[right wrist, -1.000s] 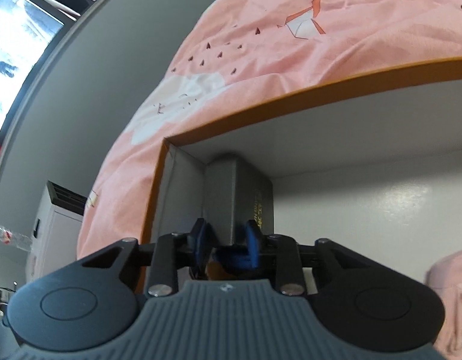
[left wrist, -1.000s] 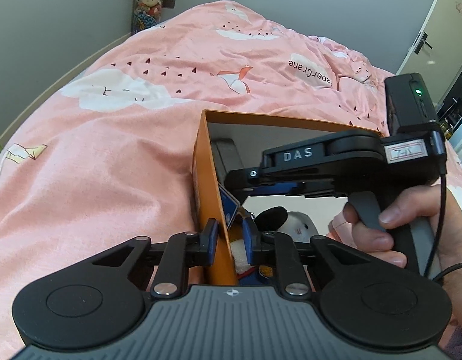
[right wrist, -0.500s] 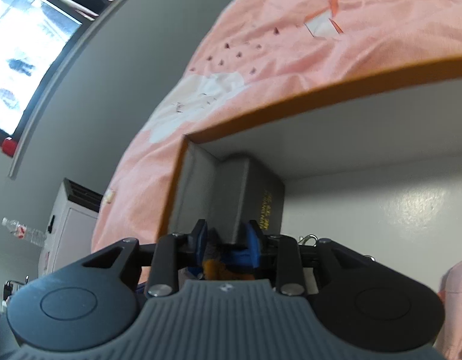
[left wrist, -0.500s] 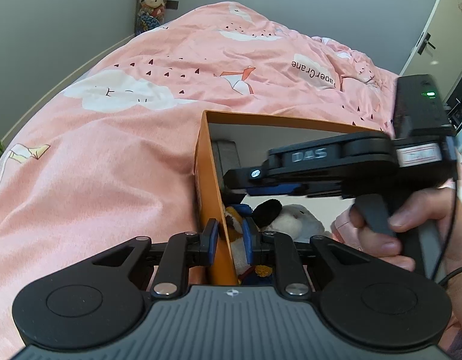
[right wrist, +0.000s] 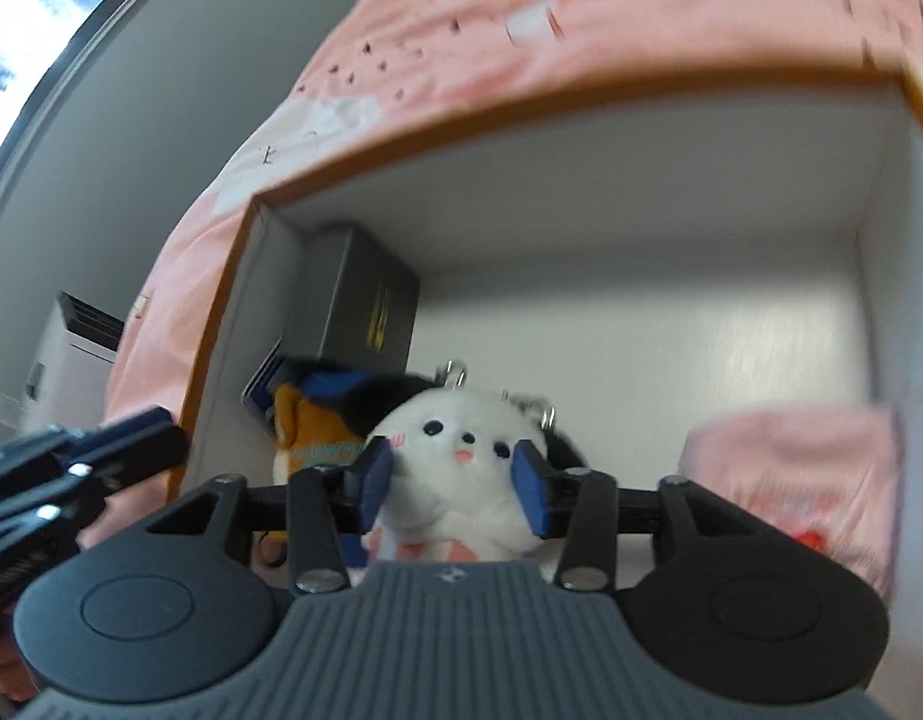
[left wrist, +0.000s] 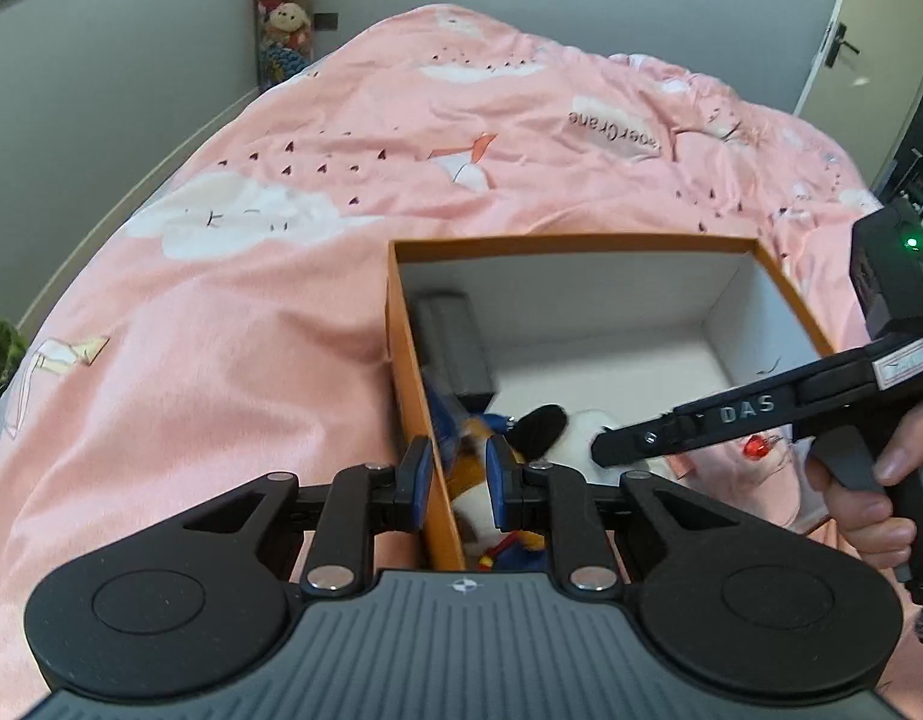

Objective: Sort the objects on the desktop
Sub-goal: 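Open the right gripper to release the grey box against the box wall, then grasp the pink case with left gripper while right gripper grasps photo card box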

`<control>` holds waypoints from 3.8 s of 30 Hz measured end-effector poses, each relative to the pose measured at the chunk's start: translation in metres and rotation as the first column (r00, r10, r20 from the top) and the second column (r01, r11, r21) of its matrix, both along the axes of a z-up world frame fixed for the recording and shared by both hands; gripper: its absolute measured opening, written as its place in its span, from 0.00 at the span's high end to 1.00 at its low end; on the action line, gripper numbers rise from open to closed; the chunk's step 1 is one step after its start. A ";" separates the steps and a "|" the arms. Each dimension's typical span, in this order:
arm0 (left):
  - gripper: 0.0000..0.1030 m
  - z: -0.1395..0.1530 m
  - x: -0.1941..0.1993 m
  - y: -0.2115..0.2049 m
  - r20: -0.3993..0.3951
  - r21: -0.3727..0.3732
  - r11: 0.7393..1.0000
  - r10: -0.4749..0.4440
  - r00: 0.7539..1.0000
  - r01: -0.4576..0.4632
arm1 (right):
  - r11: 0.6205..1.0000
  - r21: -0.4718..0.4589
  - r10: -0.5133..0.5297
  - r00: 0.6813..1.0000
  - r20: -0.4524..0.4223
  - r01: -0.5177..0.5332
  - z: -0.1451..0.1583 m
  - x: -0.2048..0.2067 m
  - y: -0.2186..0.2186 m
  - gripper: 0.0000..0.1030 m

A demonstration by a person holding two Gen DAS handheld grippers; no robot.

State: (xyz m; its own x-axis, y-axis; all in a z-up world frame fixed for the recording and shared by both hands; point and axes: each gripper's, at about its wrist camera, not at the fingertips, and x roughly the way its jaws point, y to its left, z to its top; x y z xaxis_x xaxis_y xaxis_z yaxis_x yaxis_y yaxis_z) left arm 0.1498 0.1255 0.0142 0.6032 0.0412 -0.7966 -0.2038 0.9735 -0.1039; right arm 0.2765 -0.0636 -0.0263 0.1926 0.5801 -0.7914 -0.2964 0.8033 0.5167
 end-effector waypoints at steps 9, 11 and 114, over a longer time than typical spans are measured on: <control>0.79 -0.005 0.001 -0.002 -0.036 0.015 1.000 0.013 0.999 -0.012 | 0.998 0.050 0.031 0.998 -0.058 -0.028 -0.013 -0.004 0.001 0.56; 0.79 -0.006 0.002 -0.002 -0.042 0.013 1.000 0.023 0.999 -0.022 | 0.998 0.049 0.027 0.998 -0.055 -0.024 -0.017 -0.004 0.003 0.56; 0.51 -0.074 -0.039 -0.171 -0.489 0.069 0.954 -0.223 0.843 0.292 | 0.972 0.102 -0.174 0.941 -0.289 0.211 -0.075 -0.181 -0.115 0.59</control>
State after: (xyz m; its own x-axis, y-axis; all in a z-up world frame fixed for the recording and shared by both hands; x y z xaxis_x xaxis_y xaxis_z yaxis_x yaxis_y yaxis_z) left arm 0.1105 -0.0457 -0.0595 0.1614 0.0650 -0.9847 0.0652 0.9949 0.0764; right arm 0.0960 -0.1790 -0.1018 0.0955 0.6551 -0.7495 0.0267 0.7510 0.6598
